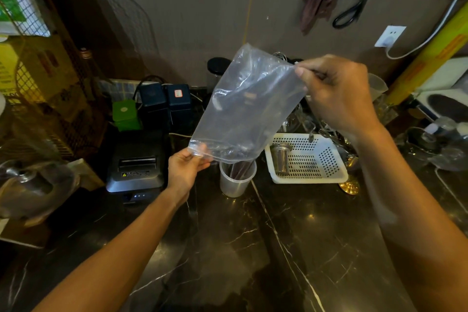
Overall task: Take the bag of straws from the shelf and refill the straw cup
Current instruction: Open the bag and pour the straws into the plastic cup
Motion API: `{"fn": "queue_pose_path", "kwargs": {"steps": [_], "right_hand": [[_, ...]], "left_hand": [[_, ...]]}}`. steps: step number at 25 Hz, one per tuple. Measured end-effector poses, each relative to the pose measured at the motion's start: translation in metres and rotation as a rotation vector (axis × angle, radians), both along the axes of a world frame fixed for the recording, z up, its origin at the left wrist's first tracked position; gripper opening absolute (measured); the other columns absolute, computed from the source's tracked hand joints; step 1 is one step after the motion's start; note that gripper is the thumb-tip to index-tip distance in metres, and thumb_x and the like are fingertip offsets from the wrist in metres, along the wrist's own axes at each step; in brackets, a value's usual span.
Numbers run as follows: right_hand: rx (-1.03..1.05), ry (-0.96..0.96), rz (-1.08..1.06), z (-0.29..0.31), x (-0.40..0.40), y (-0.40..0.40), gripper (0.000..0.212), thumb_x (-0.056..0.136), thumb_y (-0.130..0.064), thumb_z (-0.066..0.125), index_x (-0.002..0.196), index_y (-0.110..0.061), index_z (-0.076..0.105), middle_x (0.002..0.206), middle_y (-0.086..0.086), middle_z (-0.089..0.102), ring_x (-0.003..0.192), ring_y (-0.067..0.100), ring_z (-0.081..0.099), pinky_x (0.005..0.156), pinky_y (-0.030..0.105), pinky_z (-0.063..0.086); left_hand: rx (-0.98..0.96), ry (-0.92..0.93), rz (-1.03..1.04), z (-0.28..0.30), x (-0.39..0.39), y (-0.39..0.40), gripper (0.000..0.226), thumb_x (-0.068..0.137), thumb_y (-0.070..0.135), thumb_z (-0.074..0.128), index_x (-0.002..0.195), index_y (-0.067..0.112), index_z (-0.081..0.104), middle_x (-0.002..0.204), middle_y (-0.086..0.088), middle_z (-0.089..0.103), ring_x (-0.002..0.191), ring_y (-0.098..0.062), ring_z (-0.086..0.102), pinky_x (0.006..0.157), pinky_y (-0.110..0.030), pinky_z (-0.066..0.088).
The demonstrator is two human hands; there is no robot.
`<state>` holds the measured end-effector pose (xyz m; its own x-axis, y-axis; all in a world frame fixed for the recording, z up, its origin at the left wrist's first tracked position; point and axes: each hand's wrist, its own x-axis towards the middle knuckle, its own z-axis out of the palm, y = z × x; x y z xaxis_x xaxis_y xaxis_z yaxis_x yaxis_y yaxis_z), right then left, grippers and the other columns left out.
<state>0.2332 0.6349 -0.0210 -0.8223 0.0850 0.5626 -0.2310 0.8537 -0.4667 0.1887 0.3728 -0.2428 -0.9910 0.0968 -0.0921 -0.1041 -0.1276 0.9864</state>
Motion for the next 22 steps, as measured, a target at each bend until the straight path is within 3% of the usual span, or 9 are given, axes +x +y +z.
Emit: {"fn": "queue_pose_path", "kwargs": {"steps": [8, 14, 19, 22], "right_hand": [[0.015, 0.021, 0.021, 0.006, -0.001, -0.003, 0.025, 0.102, -0.026, 0.063, 0.112, -0.013, 0.081, 0.096, 0.012, 0.075, 0.087, 0.028, 0.07, 0.081, 0.055, 0.058], [0.026, 0.086, 0.029, 0.021, -0.001, -0.003, 0.025, 0.103, -0.024, 0.063, 0.115, -0.011, 0.081, 0.098, -0.002, 0.07, 0.089, 0.021, 0.068, 0.079, 0.049, 0.06], [0.012, 0.04, 0.008, 0.014, 0.0, 0.0, 0.023, 0.102, -0.024, 0.064, 0.113, -0.013, 0.081, 0.096, 0.002, 0.073, 0.091, 0.022, 0.07, 0.086, 0.051, 0.058], [-0.002, 0.059, 0.004, 0.017, 0.002, 0.001, 0.024, 0.102, -0.023, 0.064, 0.113, -0.011, 0.081, 0.099, -0.001, 0.072, 0.094, 0.019, 0.069, 0.089, 0.047, 0.058]], "left_hand": [[0.052, 0.018, 0.051, 0.008, -0.006, -0.008, 0.018, 0.1, 0.013, 0.062, 0.115, 0.011, 0.073, 0.109, -0.007, 0.077, 0.098, -0.018, 0.077, 0.082, -0.028, 0.064], [0.036, 0.05, 0.056, 0.021, -0.017, -0.01, 0.024, 0.1, 0.016, 0.064, 0.118, 0.004, 0.073, 0.109, -0.008, 0.079, 0.098, -0.018, 0.077, 0.084, -0.029, 0.064], [0.023, 0.016, 0.024, 0.018, -0.01, -0.007, 0.017, 0.099, 0.014, 0.064, 0.111, 0.019, 0.075, 0.106, -0.003, 0.08, 0.099, -0.02, 0.078, 0.085, -0.031, 0.065], [0.027, 0.036, 0.018, 0.023, -0.011, -0.007, 0.017, 0.099, 0.014, 0.064, 0.113, 0.017, 0.074, 0.105, -0.002, 0.079, 0.098, -0.019, 0.077, 0.085, -0.031, 0.064]]}}
